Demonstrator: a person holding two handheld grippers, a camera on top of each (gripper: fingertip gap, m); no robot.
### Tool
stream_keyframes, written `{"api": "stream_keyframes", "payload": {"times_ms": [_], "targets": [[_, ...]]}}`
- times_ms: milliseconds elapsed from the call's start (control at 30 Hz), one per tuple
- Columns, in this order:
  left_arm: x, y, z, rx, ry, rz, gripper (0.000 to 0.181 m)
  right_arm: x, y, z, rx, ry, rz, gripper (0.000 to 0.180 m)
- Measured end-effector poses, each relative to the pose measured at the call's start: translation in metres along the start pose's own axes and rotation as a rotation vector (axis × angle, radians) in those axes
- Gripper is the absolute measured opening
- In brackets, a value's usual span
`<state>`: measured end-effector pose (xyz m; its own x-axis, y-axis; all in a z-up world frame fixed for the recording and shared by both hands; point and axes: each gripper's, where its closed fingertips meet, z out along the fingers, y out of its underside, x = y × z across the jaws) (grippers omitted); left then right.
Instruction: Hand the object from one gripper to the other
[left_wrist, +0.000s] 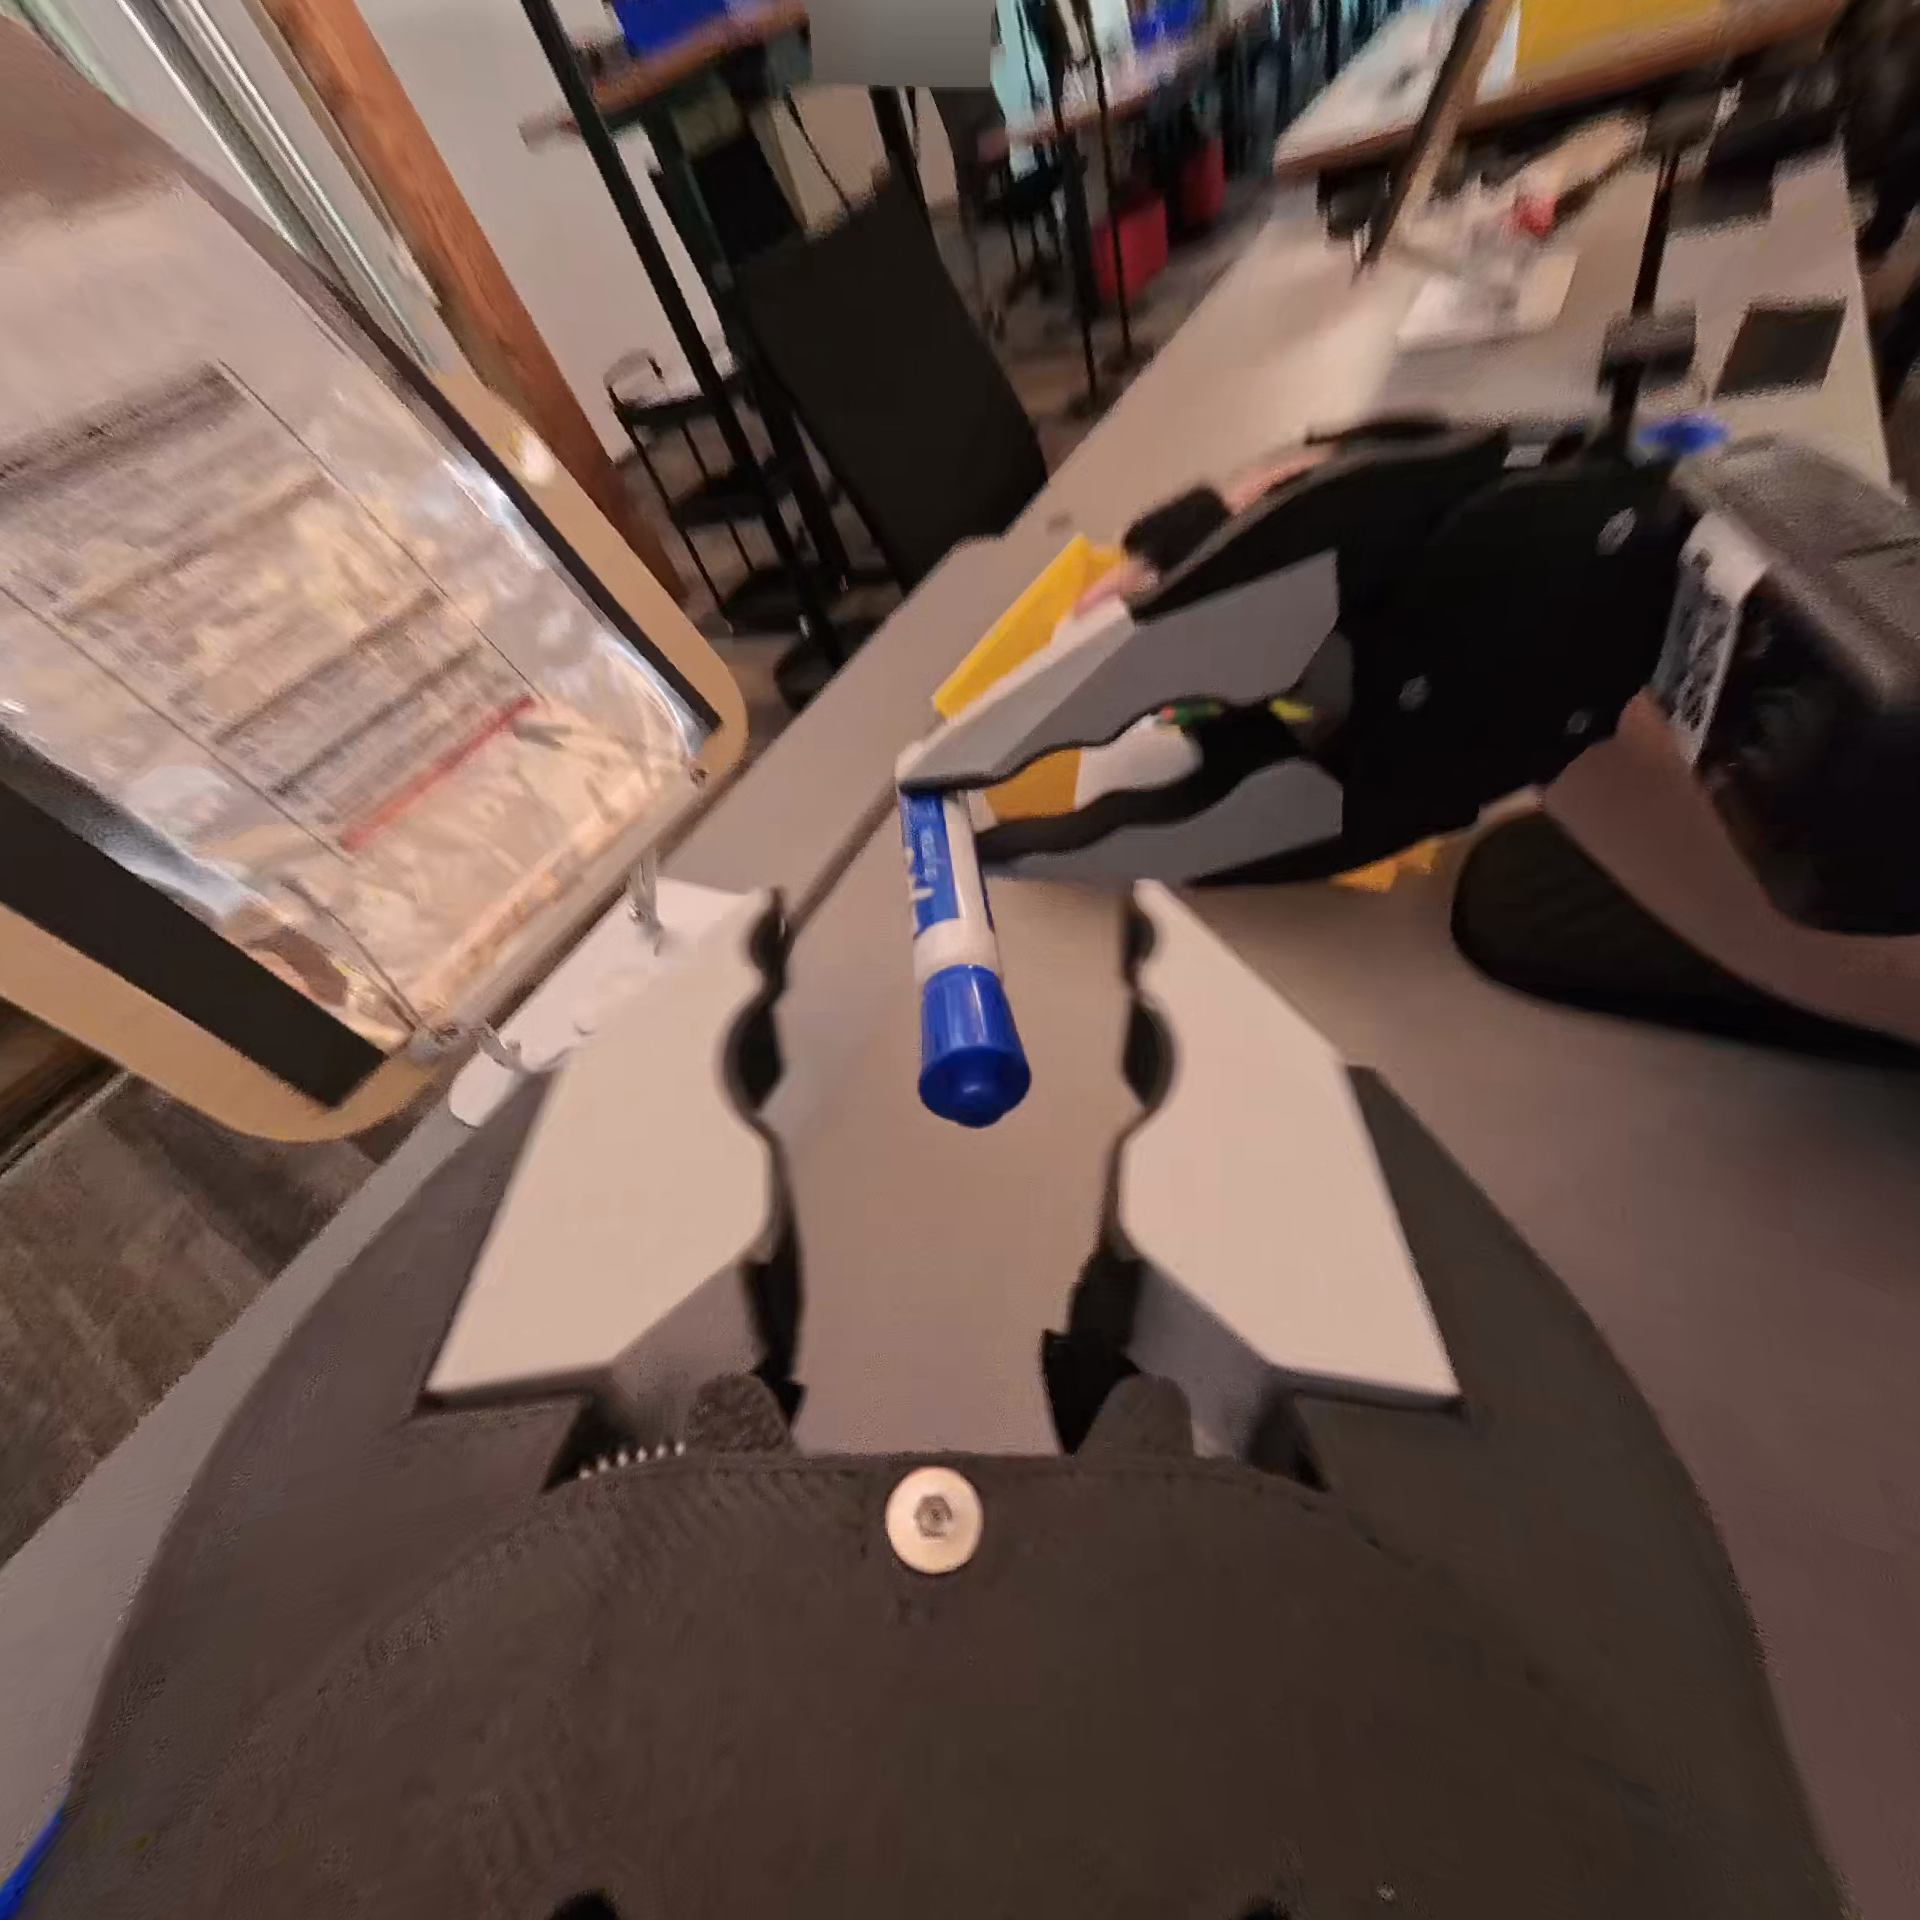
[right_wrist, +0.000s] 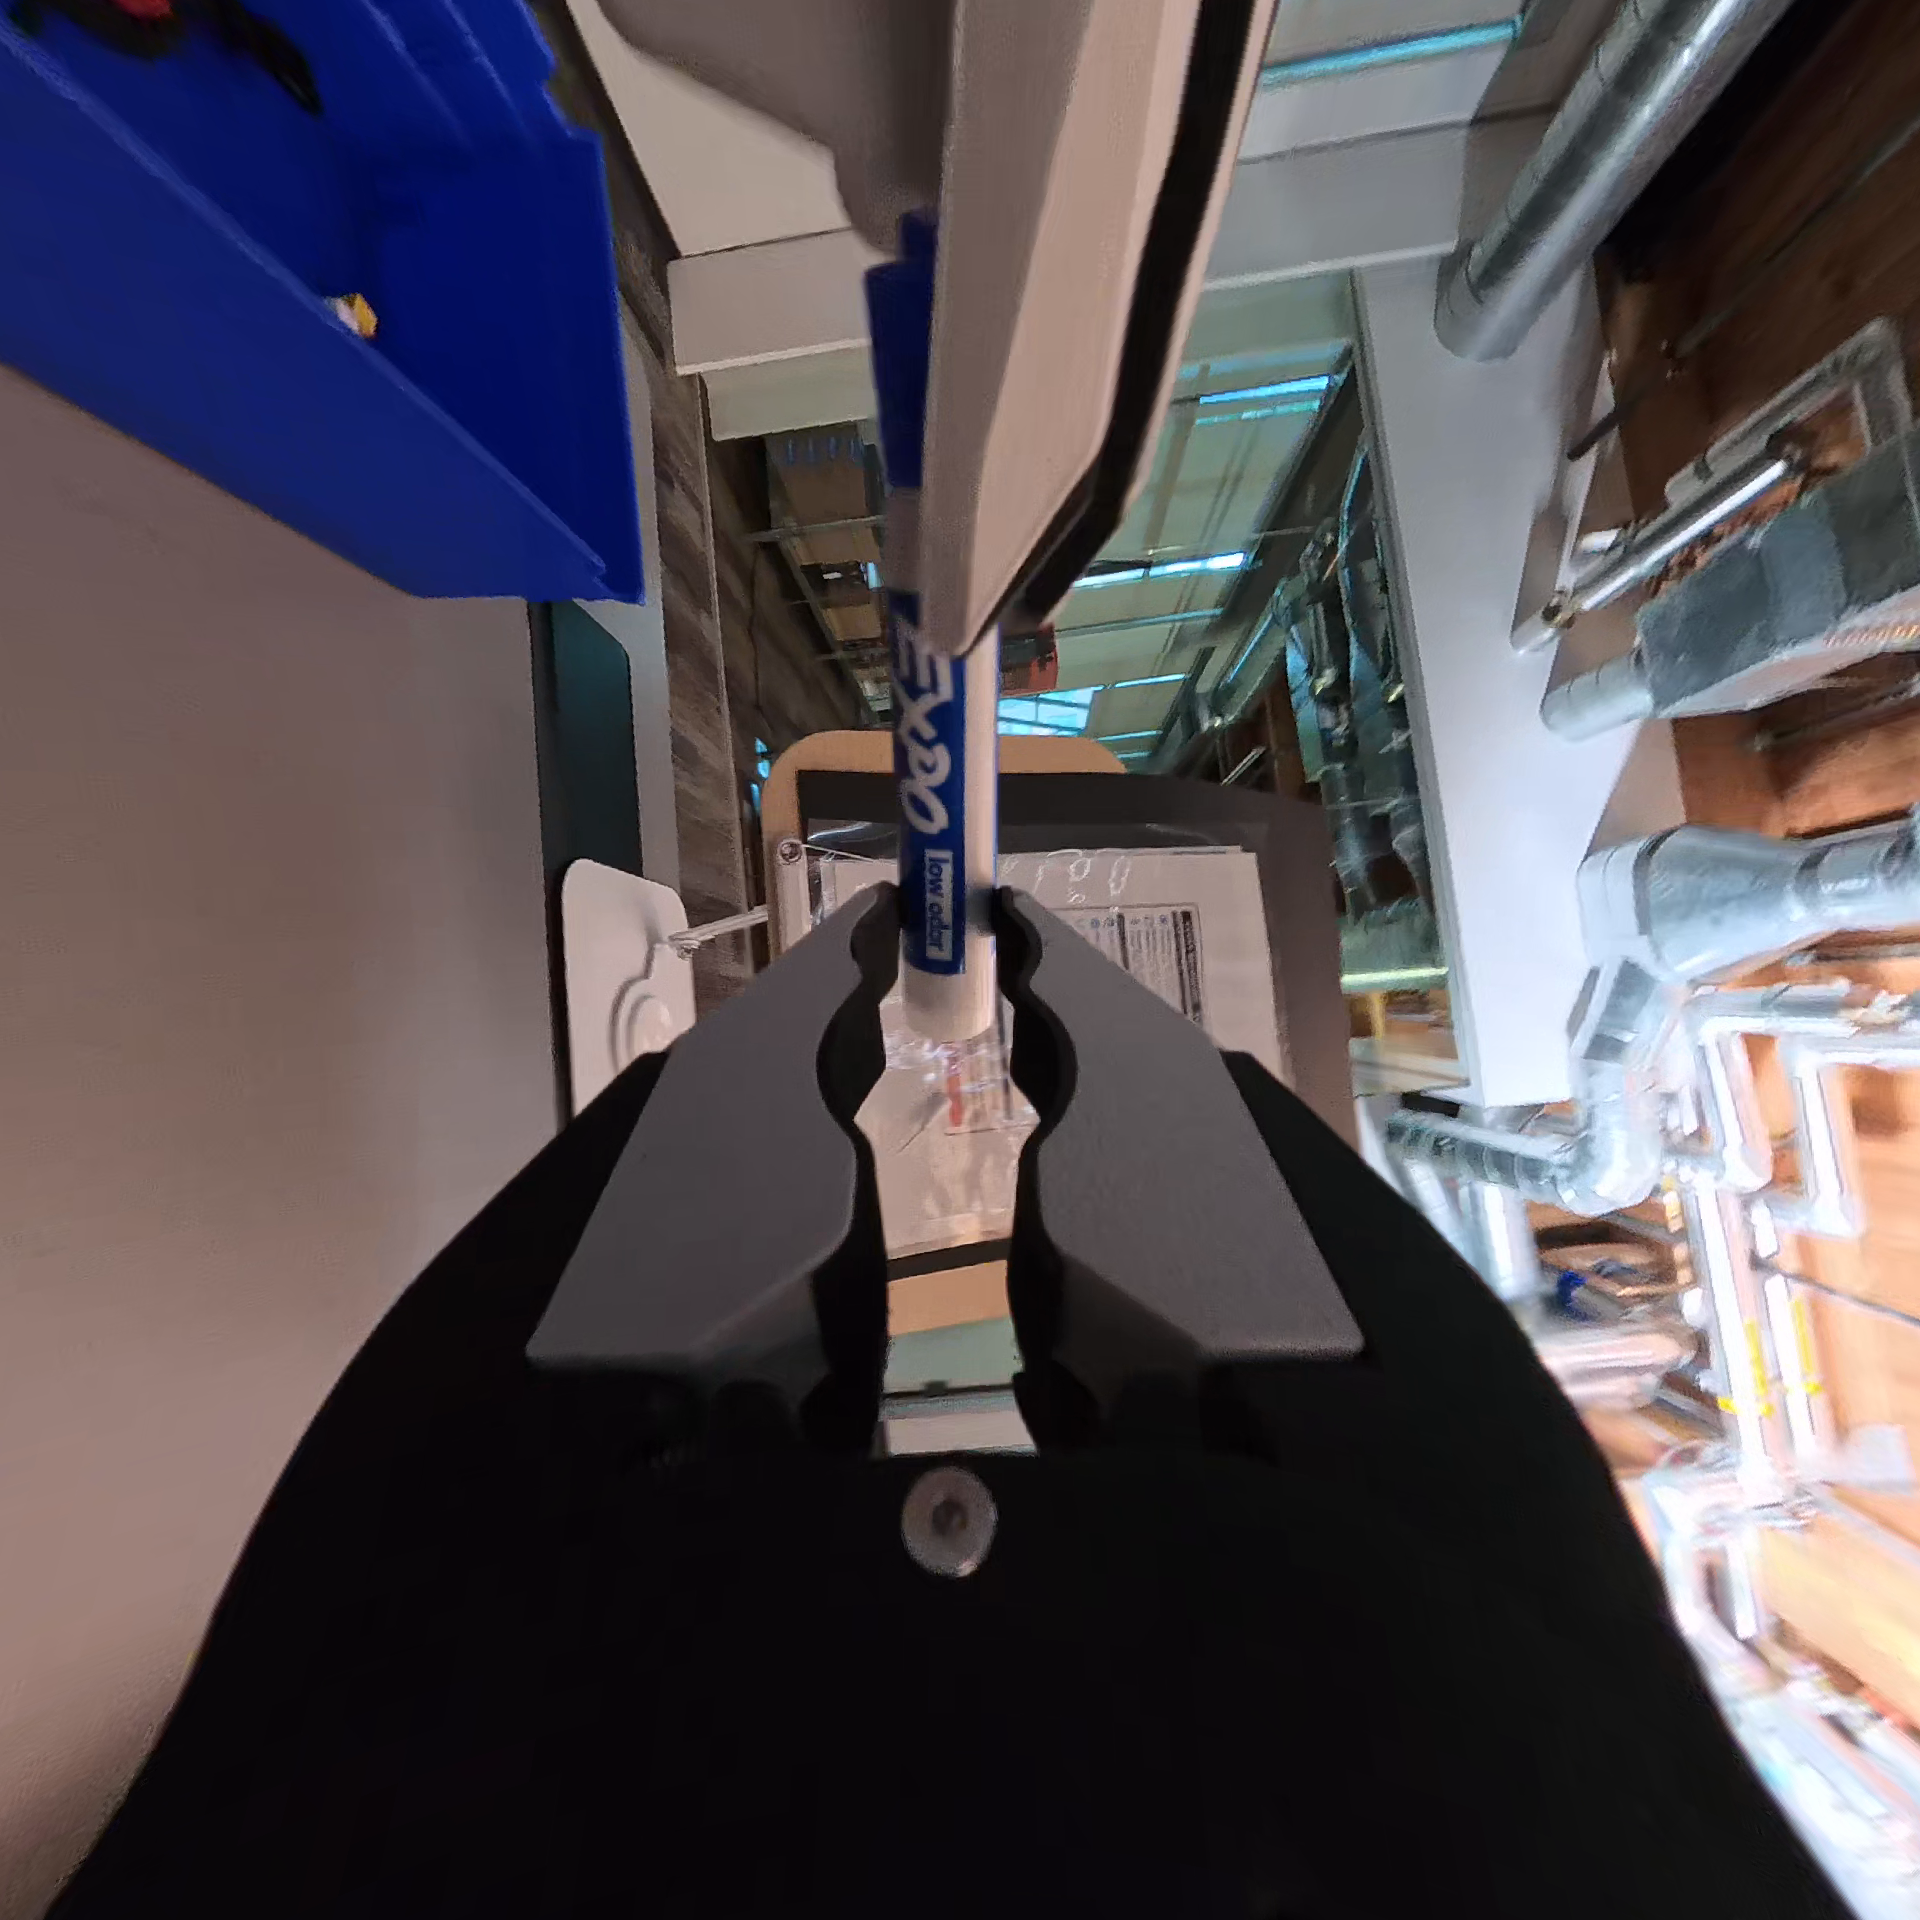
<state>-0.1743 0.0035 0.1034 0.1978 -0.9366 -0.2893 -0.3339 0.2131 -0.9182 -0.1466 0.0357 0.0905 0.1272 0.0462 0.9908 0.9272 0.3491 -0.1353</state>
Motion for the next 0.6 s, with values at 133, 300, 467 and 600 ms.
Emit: {"api": "stream_keyframes", "payload": {"times_ms": [133,300,467,600], "targets": [[-0.019,-0.03,-0.023,0.161,-0.137,0.001,0.096,0.021,0.023,0.002,0.02,0.042,0.383,0.017],[-0.028,-0.036,-0.039,0.202,-0.172,-0.012,0.093,0.054,0.062,-0.022,0.142,-0.107,1.198,0.017],[-0.03,-0.031,-0.039,0.187,-0.154,-0.033,0.088,0.031,0.173,-0.094,-0.254,-0.221,1.633,0.017],[-0.031,-0.025,-0.036,0.158,-0.153,-0.041,0.088,-0.048,0.248,-0.143,-0.652,-0.325,1.905,0.017]]}}
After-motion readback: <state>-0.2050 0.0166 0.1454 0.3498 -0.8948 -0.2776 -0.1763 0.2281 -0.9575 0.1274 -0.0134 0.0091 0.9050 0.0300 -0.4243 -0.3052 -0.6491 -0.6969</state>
